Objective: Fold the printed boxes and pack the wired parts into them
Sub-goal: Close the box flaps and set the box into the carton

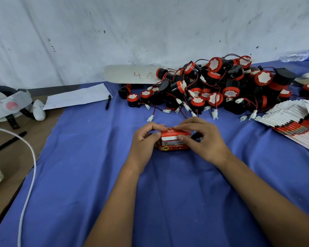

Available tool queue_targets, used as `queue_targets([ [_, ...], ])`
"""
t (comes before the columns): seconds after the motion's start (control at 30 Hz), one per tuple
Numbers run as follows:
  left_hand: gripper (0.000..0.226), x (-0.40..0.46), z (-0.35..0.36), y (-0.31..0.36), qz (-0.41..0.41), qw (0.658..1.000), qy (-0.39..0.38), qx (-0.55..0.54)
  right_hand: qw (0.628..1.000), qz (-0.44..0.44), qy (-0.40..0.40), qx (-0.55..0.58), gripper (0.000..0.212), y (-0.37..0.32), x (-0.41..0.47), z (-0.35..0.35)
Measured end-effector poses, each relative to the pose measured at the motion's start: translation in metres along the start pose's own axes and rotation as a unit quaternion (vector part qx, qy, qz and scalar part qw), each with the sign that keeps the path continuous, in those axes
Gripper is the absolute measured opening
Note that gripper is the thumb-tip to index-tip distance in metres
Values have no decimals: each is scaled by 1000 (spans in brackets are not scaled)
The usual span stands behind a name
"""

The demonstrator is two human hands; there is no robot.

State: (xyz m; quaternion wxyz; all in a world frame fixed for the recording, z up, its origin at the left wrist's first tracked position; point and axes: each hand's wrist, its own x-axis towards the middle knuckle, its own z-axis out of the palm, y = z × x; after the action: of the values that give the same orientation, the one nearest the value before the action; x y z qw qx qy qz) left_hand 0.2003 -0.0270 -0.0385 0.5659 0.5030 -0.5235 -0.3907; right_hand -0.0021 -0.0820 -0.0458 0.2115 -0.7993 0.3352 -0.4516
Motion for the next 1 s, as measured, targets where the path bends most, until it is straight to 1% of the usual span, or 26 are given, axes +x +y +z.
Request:
queue_targets([
  [0.1, 12, 0, -1, -1, 20, 1000, -4, 16, 1000, 16, -11, 24, 24, -1, 0, 1],
  [0.17, 12, 1, -2, -3, 36, 998, -2, 43, 998, 35, -21, 37, 23, -1, 0, 0],
  [0.27, 15, 2, -3, -6, 60, 995, 0, 85, 999, 33, -36, 17, 22, -1, 0, 0],
  [0.33, 18, 3, -3, -8, 73, 993, -7, 88, 999, 18, -42, -2, 22, -1, -1, 0],
  [0.43, 17, 4, -4, -11, 96, 989, -10, 113, 999, 17, -40, -11, 24, -2, -2, -1],
  [0.53, 15, 6, -4, -11, 94, 988, -10, 120, 999, 28, -36, -4, 26, -2, -2, 0],
  [0.73, 14, 7, -2, -10, 80, 992, -7, 98, 994, 73, -24, 76, 28, -2, -2, -1],
  [1.0, 16, 4, 0, -8, 75, 994, 2, 81, 990, 84, -22, 112, 26, -5, -2, 0],
])
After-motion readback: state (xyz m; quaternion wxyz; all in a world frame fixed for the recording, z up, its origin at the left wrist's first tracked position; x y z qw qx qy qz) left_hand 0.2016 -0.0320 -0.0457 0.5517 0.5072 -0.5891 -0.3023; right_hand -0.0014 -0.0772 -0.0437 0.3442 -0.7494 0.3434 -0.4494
